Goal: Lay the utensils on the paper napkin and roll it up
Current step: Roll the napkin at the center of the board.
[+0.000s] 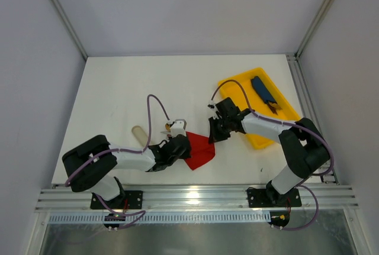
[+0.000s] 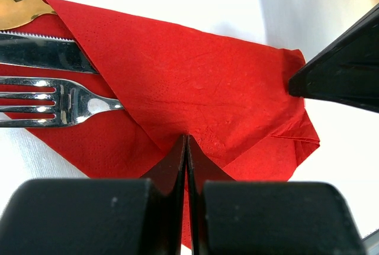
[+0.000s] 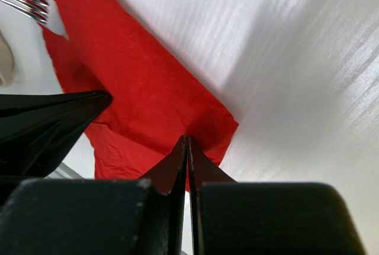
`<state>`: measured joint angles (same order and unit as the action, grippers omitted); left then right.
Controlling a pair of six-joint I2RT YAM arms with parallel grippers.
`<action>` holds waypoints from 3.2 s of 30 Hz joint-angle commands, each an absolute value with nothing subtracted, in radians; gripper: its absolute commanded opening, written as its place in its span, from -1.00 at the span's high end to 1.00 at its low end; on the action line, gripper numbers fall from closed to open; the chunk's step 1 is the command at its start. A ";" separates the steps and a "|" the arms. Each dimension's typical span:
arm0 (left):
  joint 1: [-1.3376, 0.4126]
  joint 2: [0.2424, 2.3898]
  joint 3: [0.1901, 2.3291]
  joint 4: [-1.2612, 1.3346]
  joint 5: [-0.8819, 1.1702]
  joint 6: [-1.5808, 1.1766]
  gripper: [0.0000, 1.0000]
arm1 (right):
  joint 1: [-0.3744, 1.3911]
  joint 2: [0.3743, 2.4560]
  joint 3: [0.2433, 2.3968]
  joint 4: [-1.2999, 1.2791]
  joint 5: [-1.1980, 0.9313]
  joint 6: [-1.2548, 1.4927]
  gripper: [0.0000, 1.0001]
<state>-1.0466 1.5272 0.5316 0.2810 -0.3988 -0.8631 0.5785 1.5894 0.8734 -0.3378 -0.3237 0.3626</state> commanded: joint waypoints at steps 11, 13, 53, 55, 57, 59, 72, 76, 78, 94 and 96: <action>-1.043 1.526 0.558 0.236 -0.397 -0.880 1.00 | 0.581 1.597 0.873 -0.353 -0.264 0.350 0.91; -1.043 1.528 0.558 0.238 -0.393 -0.881 1.00 | 0.583 1.574 0.880 -0.353 -0.267 0.342 0.90; -1.043 1.500 0.558 0.212 -0.351 -0.839 1.00 | 0.969 1.158 0.640 -0.311 0.056 0.421 -0.15; -1.043 1.496 0.554 0.212 -0.354 -0.839 1.00 | 0.980 1.120 0.634 -0.296 0.046 0.364 -0.17; -1.043 1.493 0.551 0.209 -0.357 -0.836 1.00 | 0.997 1.057 0.624 -0.259 0.048 0.307 -0.19; -1.043 1.496 0.552 0.212 -0.353 -0.838 1.00 | 1.028 1.002 0.612 -0.246 0.095 0.269 -0.21; -1.043 1.503 0.537 0.255 -0.316 -0.867 1.00 | 1.137 1.058 0.603 -0.179 0.123 0.224 -0.33; -1.043 1.505 0.540 0.256 -0.302 -0.871 1.00 | 1.137 1.153 0.653 -0.221 0.100 0.426 -0.08; -1.043 1.499 0.540 0.255 -0.302 -0.873 1.00 | 1.137 1.160 0.675 -0.254 0.071 0.558 -0.08; -1.043 1.496 0.535 0.250 -0.307 -0.874 1.00 | 1.129 1.009 0.479 -0.342 0.205 1.420 -0.14; -1.043 1.491 0.535 0.249 -0.308 -0.873 1.00 | 1.126 0.997 0.450 -0.357 0.225 1.492 -0.13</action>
<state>-1.0447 1.5135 0.5426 0.2390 -0.3138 -0.8650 1.1301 1.0325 0.4744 -0.3325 0.1356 1.2919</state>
